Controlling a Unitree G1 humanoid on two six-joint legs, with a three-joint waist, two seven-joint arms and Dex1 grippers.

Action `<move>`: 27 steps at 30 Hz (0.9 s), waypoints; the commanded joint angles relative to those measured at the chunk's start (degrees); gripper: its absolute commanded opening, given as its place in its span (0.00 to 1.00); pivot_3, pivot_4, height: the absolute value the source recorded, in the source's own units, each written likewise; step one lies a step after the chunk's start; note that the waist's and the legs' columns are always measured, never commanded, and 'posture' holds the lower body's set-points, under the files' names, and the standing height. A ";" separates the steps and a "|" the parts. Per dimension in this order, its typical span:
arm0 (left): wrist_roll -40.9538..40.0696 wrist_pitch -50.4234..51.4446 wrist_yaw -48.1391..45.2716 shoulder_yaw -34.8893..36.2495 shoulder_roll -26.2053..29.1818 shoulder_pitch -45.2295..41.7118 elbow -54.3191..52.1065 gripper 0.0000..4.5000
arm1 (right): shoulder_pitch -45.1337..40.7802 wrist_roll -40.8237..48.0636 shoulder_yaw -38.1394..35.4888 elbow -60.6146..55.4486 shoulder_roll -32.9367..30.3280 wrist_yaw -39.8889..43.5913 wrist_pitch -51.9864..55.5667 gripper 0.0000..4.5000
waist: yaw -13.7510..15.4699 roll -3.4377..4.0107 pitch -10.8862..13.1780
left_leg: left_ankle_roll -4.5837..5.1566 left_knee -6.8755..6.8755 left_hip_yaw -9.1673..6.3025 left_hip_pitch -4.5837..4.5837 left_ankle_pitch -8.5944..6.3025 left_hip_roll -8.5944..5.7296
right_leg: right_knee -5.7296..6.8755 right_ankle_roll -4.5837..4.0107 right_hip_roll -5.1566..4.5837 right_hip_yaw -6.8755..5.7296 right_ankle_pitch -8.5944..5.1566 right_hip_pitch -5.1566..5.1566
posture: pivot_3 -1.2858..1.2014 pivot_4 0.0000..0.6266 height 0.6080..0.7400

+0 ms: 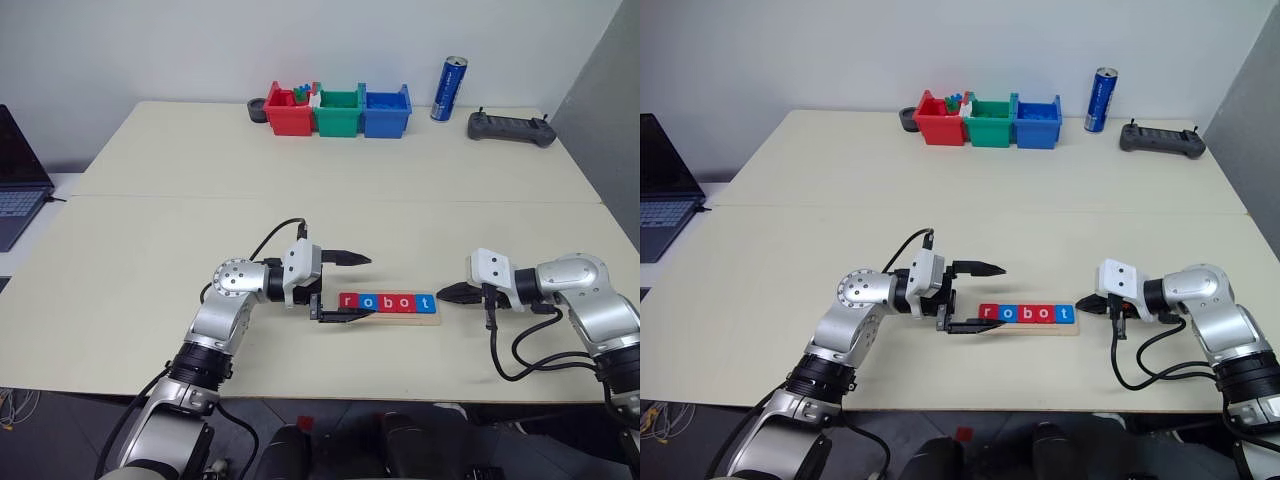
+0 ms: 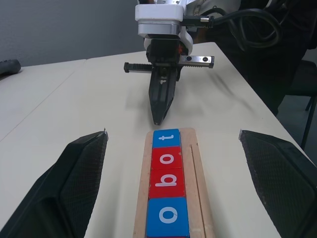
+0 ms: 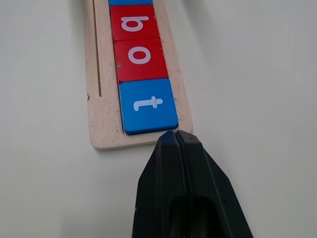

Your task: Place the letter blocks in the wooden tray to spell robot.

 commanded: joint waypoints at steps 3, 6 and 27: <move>-0.03 -0.59 -0.05 -0.23 -0.06 -0.29 -0.71 1.00 | 0.71 1.36 -1.71 -1.64 -1.06 0.55 -0.12 0.00 | 0.00 0.00 0.00 | 0.00 0.00 0.00 0.00 0.00 0.00 | 0.00 0.00 0.00 0.00 0.00 0.00 | 0.52 0.24 1.00; 0.00 -0.61 -0.03 -0.27 -0.13 -0.33 -0.70 1.00 | 1.16 1.39 -1.45 -2.37 -0.69 0.33 0.22 0.00 | 0.01 0.00 0.00 | 0.00 0.00 0.00 -0.01 0.00 0.00 | 0.00 0.00 0.00 0.00 0.00 0.00 | 0.52 0.24 1.00; 0.05 -0.01 0.29 -0.08 0.35 0.27 -1.93 1.00 | 1.31 0.76 -0.37 -2.82 1.41 0.10 0.29 0.00 | 0.00 0.00 0.00 | 0.00 0.01 0.00 0.01 0.00 0.00 | 0.02 0.00 0.00 0.01 0.00 0.00 | 0.52 0.24 1.00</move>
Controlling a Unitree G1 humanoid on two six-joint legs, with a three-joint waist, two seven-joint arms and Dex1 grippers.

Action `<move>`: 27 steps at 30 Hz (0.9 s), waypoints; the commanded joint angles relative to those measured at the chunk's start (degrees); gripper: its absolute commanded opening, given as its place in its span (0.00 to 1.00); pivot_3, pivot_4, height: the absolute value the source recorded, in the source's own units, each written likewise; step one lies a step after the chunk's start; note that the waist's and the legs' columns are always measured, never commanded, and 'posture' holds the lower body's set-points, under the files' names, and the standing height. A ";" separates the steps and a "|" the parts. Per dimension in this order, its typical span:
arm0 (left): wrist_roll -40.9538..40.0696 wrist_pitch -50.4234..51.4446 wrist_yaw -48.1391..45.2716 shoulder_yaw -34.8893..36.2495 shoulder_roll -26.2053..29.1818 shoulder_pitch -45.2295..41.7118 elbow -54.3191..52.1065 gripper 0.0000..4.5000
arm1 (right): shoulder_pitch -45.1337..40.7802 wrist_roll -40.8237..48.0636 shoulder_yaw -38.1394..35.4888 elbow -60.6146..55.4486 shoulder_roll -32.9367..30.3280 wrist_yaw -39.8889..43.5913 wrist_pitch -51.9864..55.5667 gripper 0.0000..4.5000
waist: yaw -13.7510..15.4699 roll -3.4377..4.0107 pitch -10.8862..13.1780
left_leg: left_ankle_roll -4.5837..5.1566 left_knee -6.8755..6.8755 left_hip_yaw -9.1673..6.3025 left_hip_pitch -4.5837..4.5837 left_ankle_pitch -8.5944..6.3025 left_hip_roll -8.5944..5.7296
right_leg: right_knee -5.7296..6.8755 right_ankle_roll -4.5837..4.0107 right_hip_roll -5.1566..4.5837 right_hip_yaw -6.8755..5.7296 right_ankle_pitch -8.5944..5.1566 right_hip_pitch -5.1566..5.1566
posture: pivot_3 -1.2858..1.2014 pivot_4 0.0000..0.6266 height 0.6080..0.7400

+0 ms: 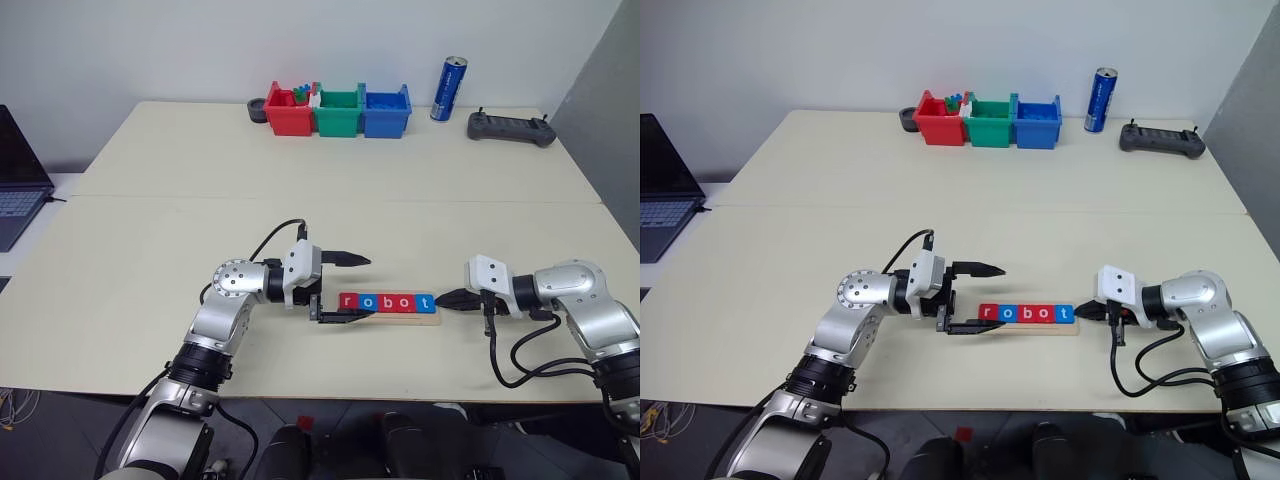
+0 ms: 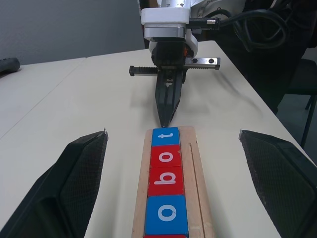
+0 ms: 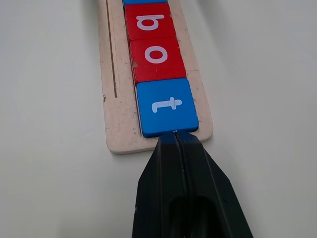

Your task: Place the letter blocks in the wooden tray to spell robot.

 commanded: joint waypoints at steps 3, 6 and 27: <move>-0.23 0.05 0.36 -0.03 0.42 0.24 -2.15 1.00 | -0.58 0.78 -0.37 -1.93 0.29 -0.05 0.13 0.00 | 0.00 0.00 0.00 | 0.00 0.00 0.00 0.00 0.00 0.00 | 0.00 0.00 0.00 0.00 0.00 0.00 | 0.52 0.24 1.00; -0.14 0.17 0.46 -0.04 0.47 0.29 -2.22 1.00 | -0.91 0.83 -0.27 -1.77 0.80 -0.16 0.23 0.00 | -0.01 0.00 0.00 | 0.00 0.00 0.00 0.00 0.00 0.00 | 0.00 0.00 0.00 0.00 0.00 0.00 | 0.52 0.24 1.00; 2.51 1.44 3.64 0.13 2.00 0.14 -1.39 1.00 | 4.32 7.28 -6.77 -10.53 -6.15 2.61 5.62 0.13 | 0.16 0.00 0.00 | 0.00 0.00 -0.02 -0.01 0.00 0.00 | 0.00 0.00 0.00 -0.01 0.00 0.00 | 0.52 0.24 1.00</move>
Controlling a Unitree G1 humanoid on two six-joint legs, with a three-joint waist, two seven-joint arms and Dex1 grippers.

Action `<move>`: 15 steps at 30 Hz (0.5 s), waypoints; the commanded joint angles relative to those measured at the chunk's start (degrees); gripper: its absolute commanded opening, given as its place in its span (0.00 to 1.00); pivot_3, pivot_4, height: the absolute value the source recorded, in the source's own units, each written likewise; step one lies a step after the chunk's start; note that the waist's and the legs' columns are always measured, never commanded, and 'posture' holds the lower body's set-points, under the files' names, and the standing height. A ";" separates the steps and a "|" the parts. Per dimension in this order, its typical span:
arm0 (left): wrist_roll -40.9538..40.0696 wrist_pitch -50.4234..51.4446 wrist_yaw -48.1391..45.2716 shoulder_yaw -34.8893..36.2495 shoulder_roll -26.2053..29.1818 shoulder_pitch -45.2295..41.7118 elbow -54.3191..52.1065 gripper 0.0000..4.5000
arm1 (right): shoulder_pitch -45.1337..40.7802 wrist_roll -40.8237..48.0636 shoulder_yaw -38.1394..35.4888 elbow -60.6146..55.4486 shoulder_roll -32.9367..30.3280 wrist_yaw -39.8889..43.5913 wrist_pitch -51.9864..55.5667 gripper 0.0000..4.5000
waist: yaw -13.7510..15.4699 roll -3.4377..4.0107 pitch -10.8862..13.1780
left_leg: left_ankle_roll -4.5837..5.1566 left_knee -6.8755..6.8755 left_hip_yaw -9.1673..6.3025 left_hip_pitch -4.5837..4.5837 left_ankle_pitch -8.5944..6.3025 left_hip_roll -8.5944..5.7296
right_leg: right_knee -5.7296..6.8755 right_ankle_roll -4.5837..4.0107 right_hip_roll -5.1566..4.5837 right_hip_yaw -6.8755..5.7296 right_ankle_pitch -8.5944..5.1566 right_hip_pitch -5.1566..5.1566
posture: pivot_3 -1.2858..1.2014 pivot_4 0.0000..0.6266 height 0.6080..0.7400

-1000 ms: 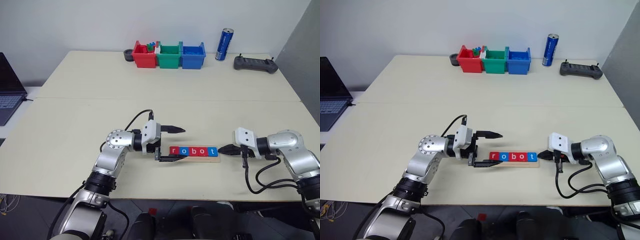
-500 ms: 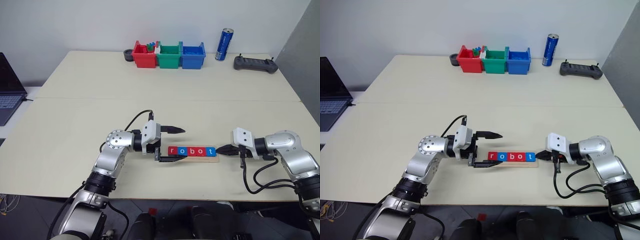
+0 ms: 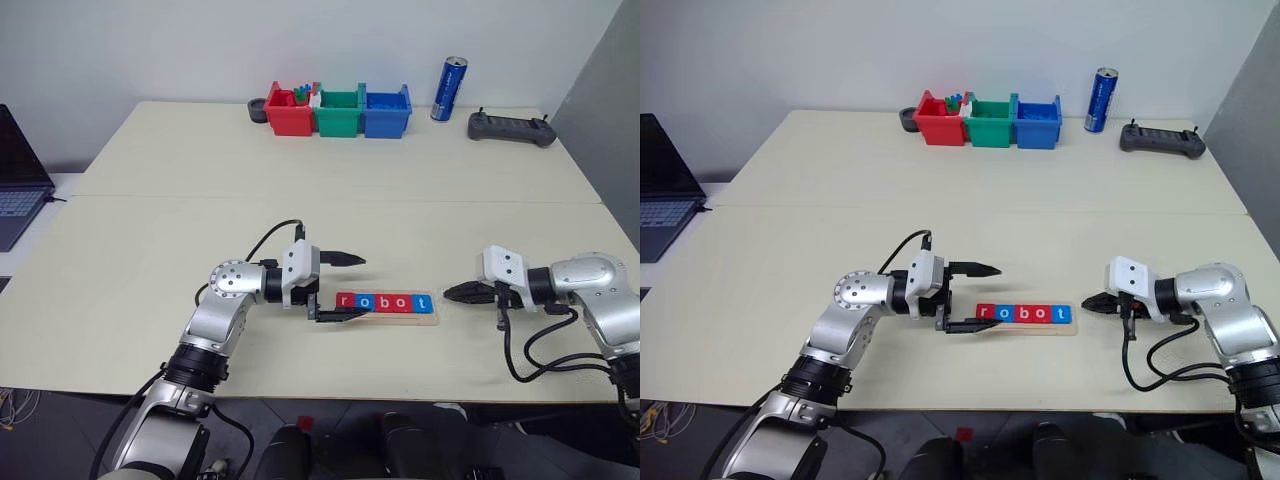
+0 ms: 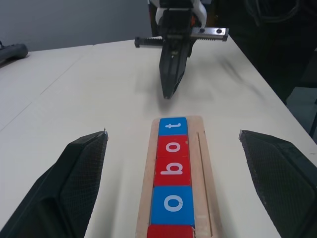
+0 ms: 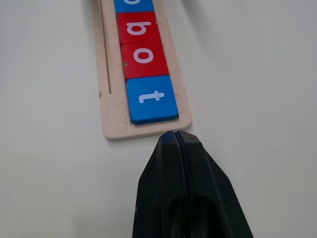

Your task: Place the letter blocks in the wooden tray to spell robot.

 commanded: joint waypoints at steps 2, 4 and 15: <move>0.84 1.70 0.94 -0.07 1.64 0.20 -1.53 1.00 | 3.98 5.26 -4.06 -8.20 -2.29 0.75 3.91 0.28 | -0.06 0.00 0.00 | 0.00 0.01 0.01 -0.01 0.00 0.00 | 0.00 0.00 0.00 0.01 0.00 0.00 | 0.52 0.24 1.00; 1.27 2.36 0.64 -0.48 2.52 0.58 -1.98 1.00 | 5.34 6.77 -4.91 -10.60 -2.60 0.54 5.42 0.44 | -0.17 0.00 0.00 | 0.00 0.00 0.02 0.02 0.00 0.00 | 0.03 0.00 0.00 0.02 0.00 0.00 | 0.52 0.24 1.00; -0.33 5.88 -1.29 0.06 6.68 4.27 -6.77 1.00 | 11.57 13.04 -9.00 -22.17 -1.98 -5.27 13.61 0.99 | 0.13 -0.01 0.01 | 0.00 0.01 0.01 0.01 0.00 0.01 | 0.03 0.00 0.01 0.01 -0.01 0.00 | 0.52 0.24 1.00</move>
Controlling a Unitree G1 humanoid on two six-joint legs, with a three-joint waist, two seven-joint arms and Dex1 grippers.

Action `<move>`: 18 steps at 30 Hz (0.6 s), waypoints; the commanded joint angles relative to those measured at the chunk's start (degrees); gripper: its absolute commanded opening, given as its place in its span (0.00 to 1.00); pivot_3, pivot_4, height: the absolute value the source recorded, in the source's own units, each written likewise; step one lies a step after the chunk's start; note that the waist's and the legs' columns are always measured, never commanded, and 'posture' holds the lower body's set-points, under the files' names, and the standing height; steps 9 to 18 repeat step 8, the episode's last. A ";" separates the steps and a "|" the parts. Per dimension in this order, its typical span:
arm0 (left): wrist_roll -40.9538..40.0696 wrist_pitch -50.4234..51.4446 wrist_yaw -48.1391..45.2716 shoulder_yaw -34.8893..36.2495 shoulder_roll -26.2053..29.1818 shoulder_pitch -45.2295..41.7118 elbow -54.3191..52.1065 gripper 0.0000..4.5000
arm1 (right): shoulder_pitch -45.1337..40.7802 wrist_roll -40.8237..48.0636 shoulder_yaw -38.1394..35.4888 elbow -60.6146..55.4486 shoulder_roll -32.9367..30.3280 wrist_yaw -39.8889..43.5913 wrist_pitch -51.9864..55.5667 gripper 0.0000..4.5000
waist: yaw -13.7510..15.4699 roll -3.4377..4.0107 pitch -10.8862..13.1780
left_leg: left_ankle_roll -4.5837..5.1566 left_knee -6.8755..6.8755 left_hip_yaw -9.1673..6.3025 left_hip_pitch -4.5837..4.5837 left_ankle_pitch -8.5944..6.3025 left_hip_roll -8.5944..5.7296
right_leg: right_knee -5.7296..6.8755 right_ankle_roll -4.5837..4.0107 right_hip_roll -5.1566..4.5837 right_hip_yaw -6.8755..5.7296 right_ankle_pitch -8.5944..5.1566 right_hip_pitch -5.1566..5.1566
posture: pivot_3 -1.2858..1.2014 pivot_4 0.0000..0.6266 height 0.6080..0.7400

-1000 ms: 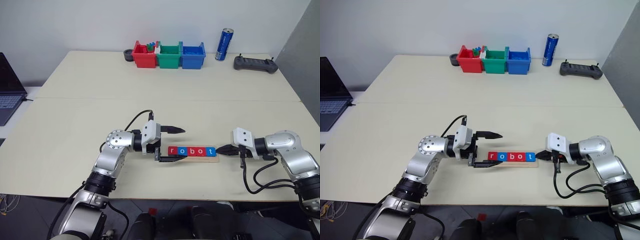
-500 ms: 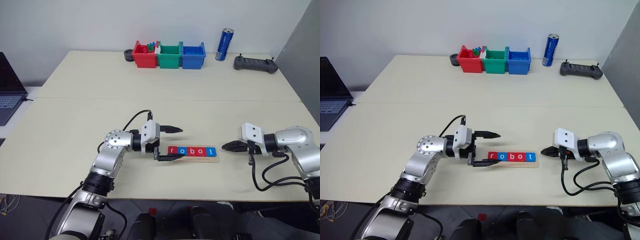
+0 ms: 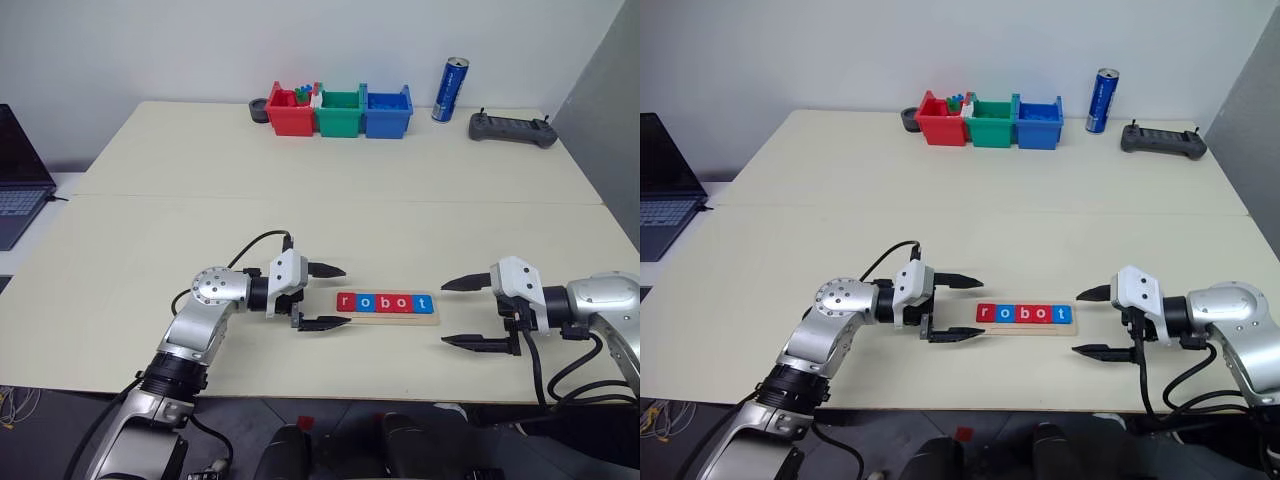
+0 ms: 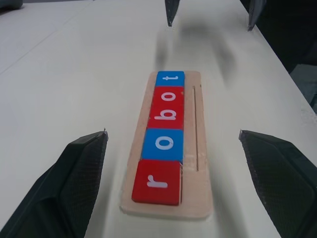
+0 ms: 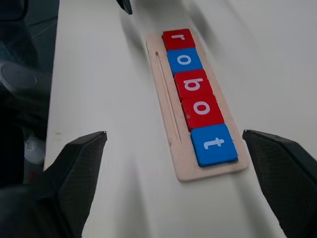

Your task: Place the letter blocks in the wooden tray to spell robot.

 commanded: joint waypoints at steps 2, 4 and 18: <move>-1.28 1.09 -0.34 0.17 0.68 0.43 -3.70 1.00 | 0.44 1.83 -2.57 -3.09 -0.18 -2.18 1.16 0.99 | -0.02 0.00 0.00 | 0.00 0.00 0.01 0.01 0.00 0.01 | 0.01 0.00 0.00 0.00 0.00 0.00 | 0.52 0.24 1.00; -1.65 1.55 -0.76 0.22 0.74 0.63 -3.85 1.00 | 0.65 2.17 -2.63 -3.51 -0.16 -2.69 1.60 0.99 | -0.02 0.00 0.00 | 0.00 0.00 0.00 0.01 0.00 0.01 | 0.01 0.00 0.01 -0.01 0.00 0.00 | 0.52 0.24 1.00; -1.23 1.00 -0.51 0.21 0.71 0.36 -3.42 1.00 | 0.49 2.25 -2.38 -3.49 -0.09 -3.38 1.66 0.99 | -0.03 0.00 0.00 | 0.00 0.00 0.01 0.01 0.00 0.01 | 0.01 0.00 0.01 0.00 0.00 0.00 | 0.52 0.24 1.00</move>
